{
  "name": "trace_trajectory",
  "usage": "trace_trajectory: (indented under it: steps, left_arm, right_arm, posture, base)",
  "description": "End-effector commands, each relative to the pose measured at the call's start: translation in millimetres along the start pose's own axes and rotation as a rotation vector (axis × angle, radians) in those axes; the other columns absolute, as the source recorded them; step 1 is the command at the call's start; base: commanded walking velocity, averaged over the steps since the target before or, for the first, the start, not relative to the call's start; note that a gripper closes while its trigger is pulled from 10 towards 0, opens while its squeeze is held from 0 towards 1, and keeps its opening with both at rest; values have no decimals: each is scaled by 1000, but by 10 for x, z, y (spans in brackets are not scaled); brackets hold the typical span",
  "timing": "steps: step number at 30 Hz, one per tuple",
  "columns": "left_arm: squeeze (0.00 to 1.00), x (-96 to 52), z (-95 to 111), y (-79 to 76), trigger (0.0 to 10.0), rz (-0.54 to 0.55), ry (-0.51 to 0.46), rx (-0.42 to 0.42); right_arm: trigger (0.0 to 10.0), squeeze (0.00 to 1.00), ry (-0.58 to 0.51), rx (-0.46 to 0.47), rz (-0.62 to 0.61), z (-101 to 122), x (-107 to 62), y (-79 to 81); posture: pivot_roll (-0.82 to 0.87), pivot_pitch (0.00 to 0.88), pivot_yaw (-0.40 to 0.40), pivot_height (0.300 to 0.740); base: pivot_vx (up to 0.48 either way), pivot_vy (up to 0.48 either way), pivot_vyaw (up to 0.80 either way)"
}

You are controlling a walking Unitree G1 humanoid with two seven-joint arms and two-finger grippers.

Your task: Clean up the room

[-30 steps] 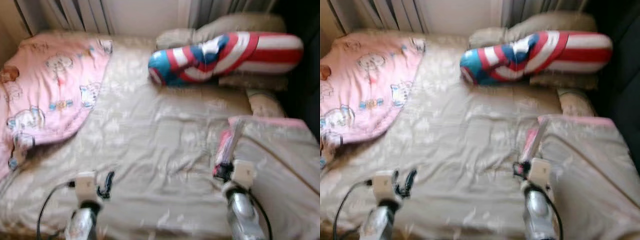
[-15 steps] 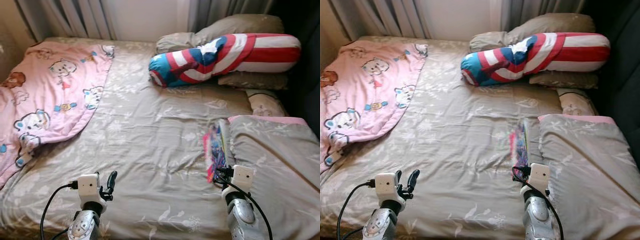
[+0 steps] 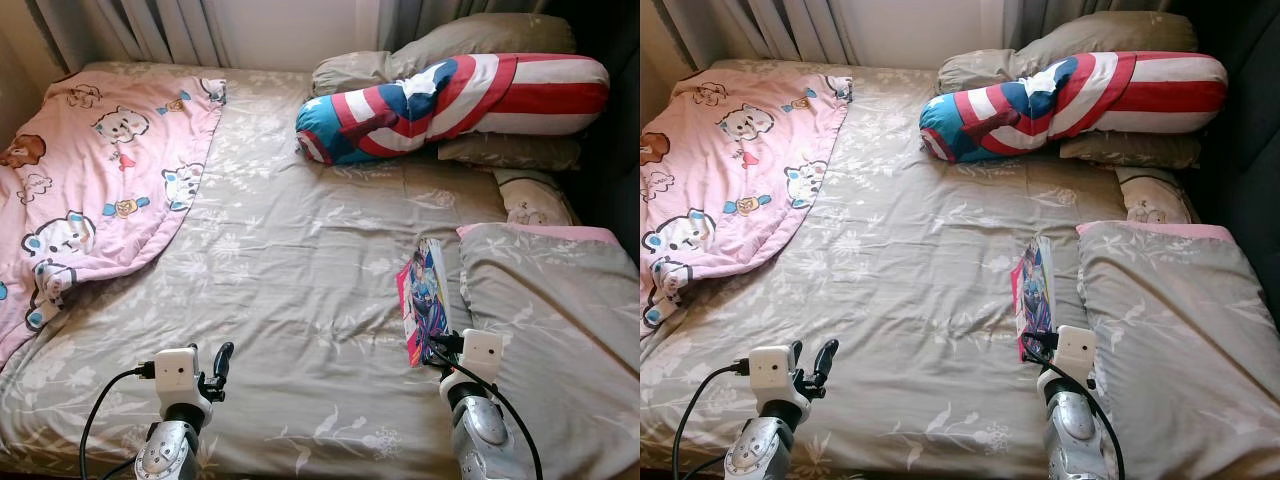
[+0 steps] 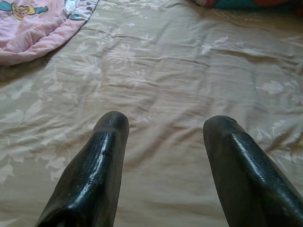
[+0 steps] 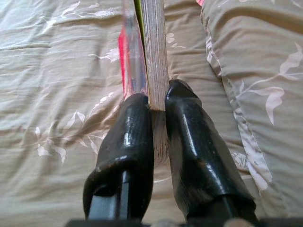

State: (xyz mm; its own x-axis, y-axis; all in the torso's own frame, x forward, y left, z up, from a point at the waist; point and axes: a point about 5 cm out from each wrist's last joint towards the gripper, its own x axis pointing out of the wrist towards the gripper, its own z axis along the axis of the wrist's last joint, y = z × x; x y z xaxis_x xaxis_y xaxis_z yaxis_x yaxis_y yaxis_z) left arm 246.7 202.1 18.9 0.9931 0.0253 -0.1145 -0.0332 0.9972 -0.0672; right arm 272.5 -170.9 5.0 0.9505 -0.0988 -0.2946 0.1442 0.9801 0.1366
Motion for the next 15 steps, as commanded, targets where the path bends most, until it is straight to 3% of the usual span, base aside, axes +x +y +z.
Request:
trace_trajectory:
  steps: [1, 9, 15]
  left_arm:
    - [0, -54, -53, 7, 10000, 0, 27, 7]
    - [0, -61, -54, 24, 10000, 0, 28, 13]
    - [0, -52, -47, 32, 10000, -1, 29, 15]
  right_arm:
    - [10000, 0, -39, 5, -10, 62, 13, -14]
    - [10000, 0, -12, -7, -7, 55, 41, 1]
    - [10000, 0, -29, 20, -2, 65, 39, 21]
  posture:
    - [8, 173, -36, 695]
    - [7, 169, -31, 695]
    - [4, 161, -25, 671]
  base:
    - [0, 0, 0]
    - [0, 0, 0]
    - [0, 0, 0]
